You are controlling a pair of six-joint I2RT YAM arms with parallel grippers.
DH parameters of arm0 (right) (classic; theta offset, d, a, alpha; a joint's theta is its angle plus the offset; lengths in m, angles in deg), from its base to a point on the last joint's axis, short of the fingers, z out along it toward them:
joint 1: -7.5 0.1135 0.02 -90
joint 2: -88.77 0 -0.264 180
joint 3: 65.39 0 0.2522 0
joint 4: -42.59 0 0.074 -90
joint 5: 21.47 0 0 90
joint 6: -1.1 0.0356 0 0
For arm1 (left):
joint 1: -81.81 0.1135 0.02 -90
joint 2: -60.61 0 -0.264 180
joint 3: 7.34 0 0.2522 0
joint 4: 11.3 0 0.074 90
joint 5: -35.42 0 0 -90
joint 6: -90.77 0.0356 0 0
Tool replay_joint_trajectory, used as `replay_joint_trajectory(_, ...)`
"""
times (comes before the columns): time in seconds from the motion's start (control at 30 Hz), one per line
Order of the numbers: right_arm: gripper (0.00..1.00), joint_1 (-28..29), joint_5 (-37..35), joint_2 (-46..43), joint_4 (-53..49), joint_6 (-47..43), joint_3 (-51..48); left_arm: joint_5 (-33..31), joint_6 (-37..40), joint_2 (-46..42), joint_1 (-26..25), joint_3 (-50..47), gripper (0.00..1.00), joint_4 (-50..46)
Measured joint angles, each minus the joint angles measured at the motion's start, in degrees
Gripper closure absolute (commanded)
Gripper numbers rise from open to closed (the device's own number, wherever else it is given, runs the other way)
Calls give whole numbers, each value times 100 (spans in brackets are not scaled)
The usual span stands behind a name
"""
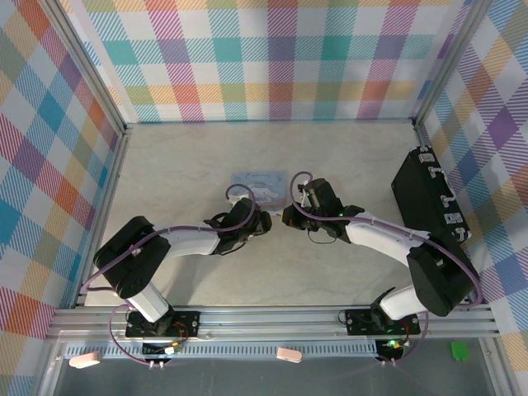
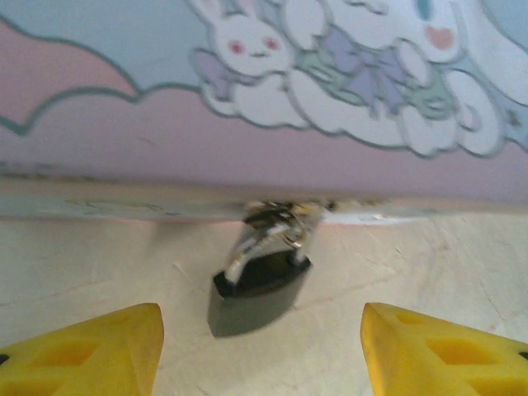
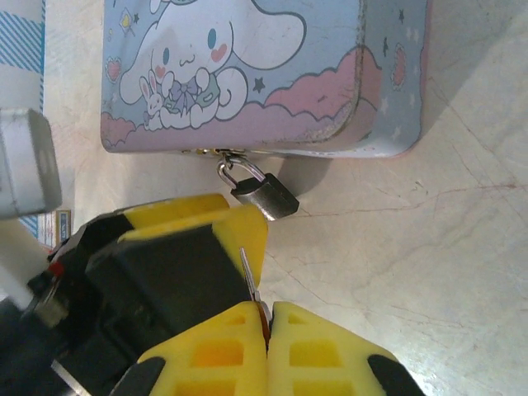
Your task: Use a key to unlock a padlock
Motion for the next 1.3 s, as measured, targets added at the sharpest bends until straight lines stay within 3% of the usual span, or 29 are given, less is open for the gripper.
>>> replay_joint_trajectory(0.23,100,0,-13,-105,-7,2,-101,-310,-118,369,-2,188,41,-66)
replay_joint_trajectory(0.8,100,0,-44,-105,-2,4,-133,-297,269,417,4,192,75,-87)
replay_joint_trajectory(0.87,100,0,-42,-103,2,4,-133,-267,339,417,4,192,75,-61)
replay_joint_trajectory(0.97,100,0,-37,-98,2,22,-133,-238,442,411,4,186,63,-61)
replay_joint_trajectory(1.13,100,0,-37,-98,4,26,-133,-267,772,247,4,79,53,-66)
replay_joint_trajectory(1.3,100,0,-39,-98,4,26,-142,-236,1333,116,20,-2,48,-24)
